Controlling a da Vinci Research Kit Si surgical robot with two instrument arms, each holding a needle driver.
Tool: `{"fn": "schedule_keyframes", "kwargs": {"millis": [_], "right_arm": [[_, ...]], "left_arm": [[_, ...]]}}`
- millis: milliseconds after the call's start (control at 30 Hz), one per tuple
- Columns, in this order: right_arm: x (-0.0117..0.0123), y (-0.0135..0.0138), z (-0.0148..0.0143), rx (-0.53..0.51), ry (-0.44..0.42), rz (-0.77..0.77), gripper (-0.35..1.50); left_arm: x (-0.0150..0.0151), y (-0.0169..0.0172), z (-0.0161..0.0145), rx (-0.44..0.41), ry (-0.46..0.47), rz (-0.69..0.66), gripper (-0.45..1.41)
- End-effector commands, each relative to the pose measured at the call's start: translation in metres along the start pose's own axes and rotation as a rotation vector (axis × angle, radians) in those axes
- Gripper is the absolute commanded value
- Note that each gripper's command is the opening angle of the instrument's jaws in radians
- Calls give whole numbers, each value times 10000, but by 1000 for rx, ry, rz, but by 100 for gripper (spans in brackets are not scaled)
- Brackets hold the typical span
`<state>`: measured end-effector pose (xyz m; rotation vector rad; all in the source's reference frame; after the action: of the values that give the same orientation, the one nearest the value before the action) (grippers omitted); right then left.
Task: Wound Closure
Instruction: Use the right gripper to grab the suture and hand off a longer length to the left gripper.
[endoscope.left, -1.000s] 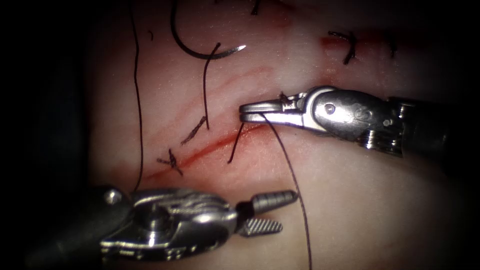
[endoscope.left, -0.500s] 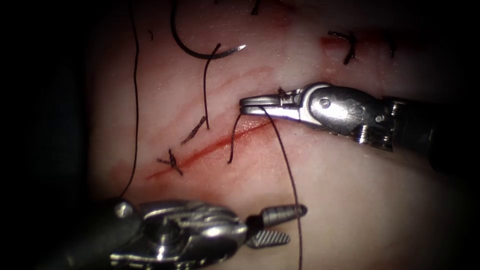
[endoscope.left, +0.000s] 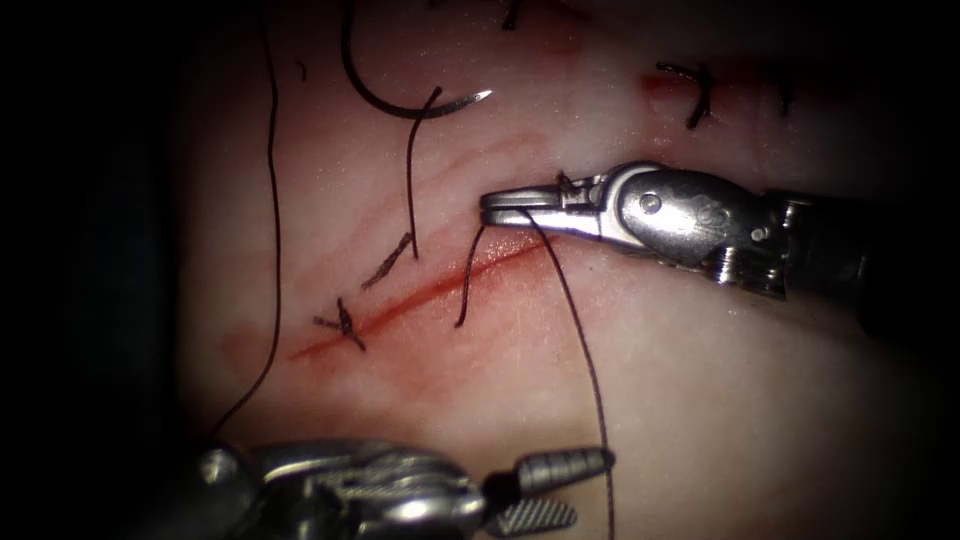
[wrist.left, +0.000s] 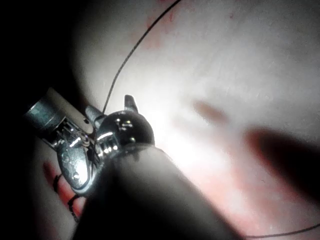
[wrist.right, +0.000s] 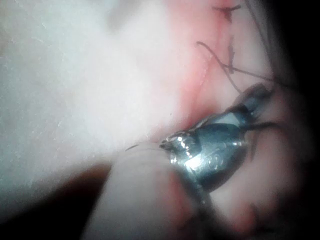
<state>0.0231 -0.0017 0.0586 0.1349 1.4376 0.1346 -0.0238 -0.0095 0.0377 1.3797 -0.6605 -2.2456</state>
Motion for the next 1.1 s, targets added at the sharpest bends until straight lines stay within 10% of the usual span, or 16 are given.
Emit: {"fn": "schedule_keyframes", "kwargs": {"millis": [33, 600, 667, 767, 1100], "right_arm": [[-1, 4, 8, 1, 2, -3, -35], [-1, 2, 9, -1, 1, 2, -35], [-1, 2, 9, -1, 1, 8, -35], [-1, 2, 9, -1, 1, 8, -35], [1, 0, 10, -1, 2, 9, -35]], "left_arm": [[-3, -2, 9, 1, 4, 0, 78], [9, 4, 37, -9, 49, 56, 78], [12, 5, 33, -10, 52, 56, 53], [16, 7, 29, -11, 58, 59, -35], [9, 4, 10, -50, 53, 69, -35]]}}
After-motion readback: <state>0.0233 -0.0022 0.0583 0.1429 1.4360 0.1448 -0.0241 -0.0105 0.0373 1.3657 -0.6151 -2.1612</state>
